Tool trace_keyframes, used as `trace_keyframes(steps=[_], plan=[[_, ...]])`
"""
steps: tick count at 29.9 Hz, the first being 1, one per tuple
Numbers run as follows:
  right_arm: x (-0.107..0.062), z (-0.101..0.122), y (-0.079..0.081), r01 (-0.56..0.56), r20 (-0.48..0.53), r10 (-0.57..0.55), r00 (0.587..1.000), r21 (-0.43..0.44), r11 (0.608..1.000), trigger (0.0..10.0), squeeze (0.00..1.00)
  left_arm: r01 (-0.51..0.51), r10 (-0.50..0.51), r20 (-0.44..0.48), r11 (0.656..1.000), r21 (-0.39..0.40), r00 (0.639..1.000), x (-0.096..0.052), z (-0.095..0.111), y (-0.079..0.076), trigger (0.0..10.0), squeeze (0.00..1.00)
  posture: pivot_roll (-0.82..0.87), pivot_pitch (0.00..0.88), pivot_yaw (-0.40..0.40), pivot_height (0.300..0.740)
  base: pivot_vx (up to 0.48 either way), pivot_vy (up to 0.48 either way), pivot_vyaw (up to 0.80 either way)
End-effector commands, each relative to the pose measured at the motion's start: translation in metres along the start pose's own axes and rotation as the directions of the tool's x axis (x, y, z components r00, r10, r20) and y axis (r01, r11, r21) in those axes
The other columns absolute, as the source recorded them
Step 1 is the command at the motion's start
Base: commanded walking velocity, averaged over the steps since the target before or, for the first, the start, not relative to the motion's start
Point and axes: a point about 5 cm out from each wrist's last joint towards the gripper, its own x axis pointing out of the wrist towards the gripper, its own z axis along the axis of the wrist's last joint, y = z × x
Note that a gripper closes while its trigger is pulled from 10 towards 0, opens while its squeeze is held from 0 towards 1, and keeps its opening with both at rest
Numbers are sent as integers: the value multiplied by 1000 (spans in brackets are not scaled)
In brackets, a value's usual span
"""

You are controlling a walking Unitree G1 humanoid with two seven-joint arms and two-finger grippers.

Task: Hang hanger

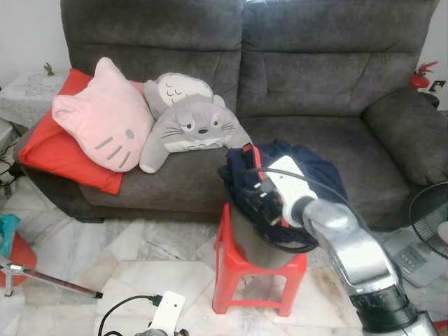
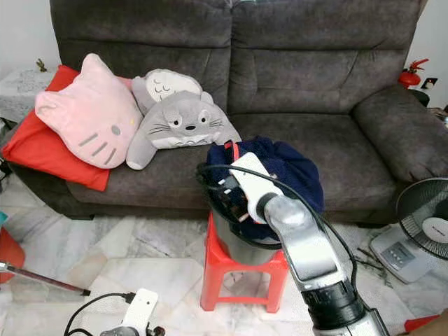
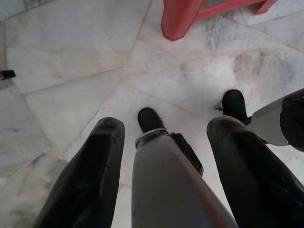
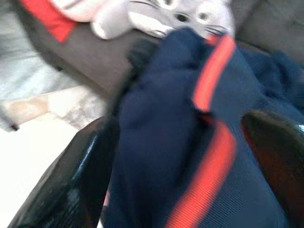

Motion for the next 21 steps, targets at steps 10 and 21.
trace_keyframes(steps=[10,21], plan=[[-5,-7,-9,99,-15,-98,995,63,993,10000,0,3,-3,-9,1000,-7,1000,0,-2,0,10000,0,-82,16,-16,740,0,0,0],[-5,-14,-19,179,-26,-177,984,93,979,10000,0,6,-6,-11,1000,-2,1000,0,-2,-1,10000,0,-82,17,-18,740,0,0,0]])
